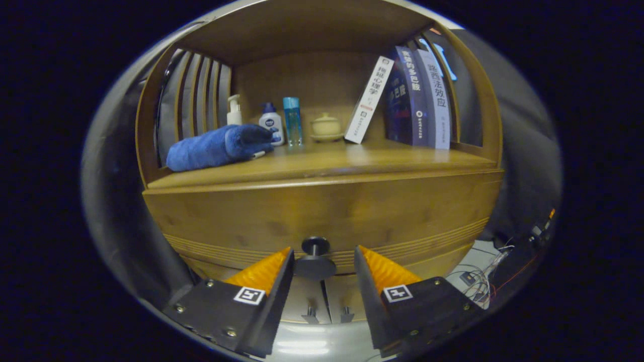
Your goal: Pull open the drawer, take out the items inside it, and place them on the countertop above the cabinet.
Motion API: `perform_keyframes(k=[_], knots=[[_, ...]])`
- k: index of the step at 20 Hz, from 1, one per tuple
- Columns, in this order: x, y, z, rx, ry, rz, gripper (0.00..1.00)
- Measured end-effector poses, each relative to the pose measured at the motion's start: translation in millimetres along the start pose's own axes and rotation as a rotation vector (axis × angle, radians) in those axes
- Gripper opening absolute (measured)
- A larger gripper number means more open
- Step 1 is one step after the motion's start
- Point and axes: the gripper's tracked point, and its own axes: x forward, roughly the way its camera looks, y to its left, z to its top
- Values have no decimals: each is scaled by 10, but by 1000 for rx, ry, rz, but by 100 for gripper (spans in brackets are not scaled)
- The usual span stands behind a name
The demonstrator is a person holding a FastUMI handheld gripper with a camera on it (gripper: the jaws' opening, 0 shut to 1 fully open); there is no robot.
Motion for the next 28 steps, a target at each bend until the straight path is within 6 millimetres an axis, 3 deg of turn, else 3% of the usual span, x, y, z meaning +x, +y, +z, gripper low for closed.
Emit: perform_keyframes(k=[2, 3, 6, 9, 10, 13, 19, 28], knots=[[12, 75, 2, 9, 4, 33, 71], [123, 95, -37, 0, 13, 29, 64], [93, 99, -7, 21, 14, 38, 44], [89, 92, -30, 32, 15, 41, 38], [90, 92, -20, 32, 16, 34, 31], [21, 107, -49, 38, 22, 26, 31], [-343, 85, -183, 62, 20, -2, 31], [-1098, 37, -484, 87, 19, -56, 31]])
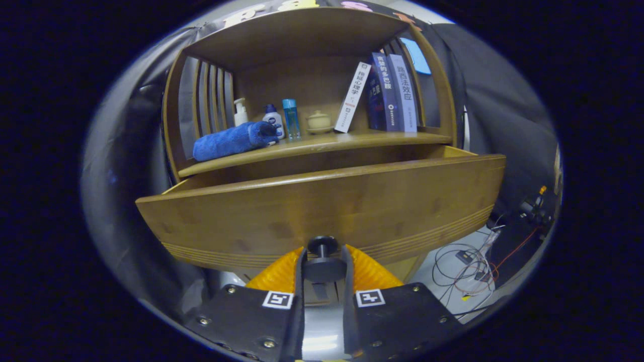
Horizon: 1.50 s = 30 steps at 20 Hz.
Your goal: Pull open the drawer, take out the items inside it, and place them on the countertop above the cabinet.
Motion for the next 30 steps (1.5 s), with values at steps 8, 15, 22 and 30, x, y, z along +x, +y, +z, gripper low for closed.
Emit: perform_keyframes(k=[8, 15, 22, 30], knots=[[-343, -39, -183, -8, 11, -16, 31], [-458, 29, -49, 39, -64, 66, 58], [-707, 186, 833, -10, -241, 62, 61], [-58, 110, 1358, 26, -83, -34, 60]])
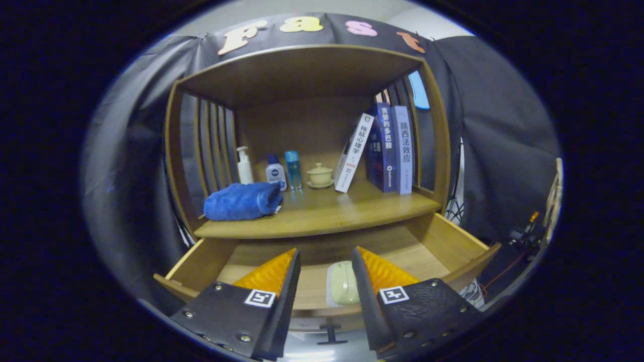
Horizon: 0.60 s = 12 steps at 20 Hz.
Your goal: Pull open the drawer, take out the items inside it, and place them on the countertop above the cabinet.
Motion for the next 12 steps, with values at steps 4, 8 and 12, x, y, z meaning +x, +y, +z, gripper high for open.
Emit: perform_keyframes(k=[4, 8, 12], knots=[[380, -149, -234, 47, 199, -67, 61], [616, -184, -516, 56, 351, -96, 61], [695, -253, -756, 14, 466, -101, 61]])
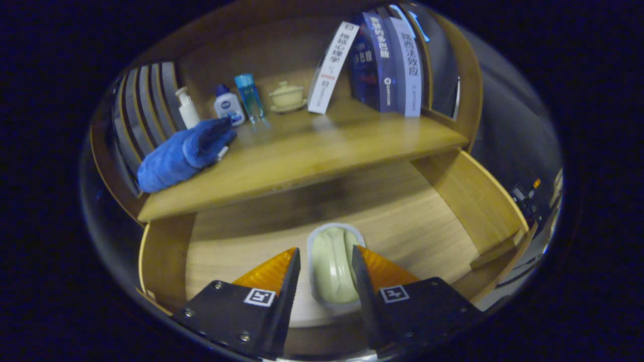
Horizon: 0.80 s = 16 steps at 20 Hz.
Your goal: Pull open the drawer, take out the items inside it, and place them on the countertop above the cabinet.
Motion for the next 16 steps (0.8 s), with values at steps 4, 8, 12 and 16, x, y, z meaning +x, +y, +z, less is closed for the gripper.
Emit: perform_keyframes(k=[4, 8, 12, 16], knots=[[217, 9, -146, -52, 72, -4, 58], [147, -128, -55, -57, 68, -63, 47], [231, -176, -82, -21, 49, -57, 19], [65, -230, 63, -41, -30, -71, 19]])
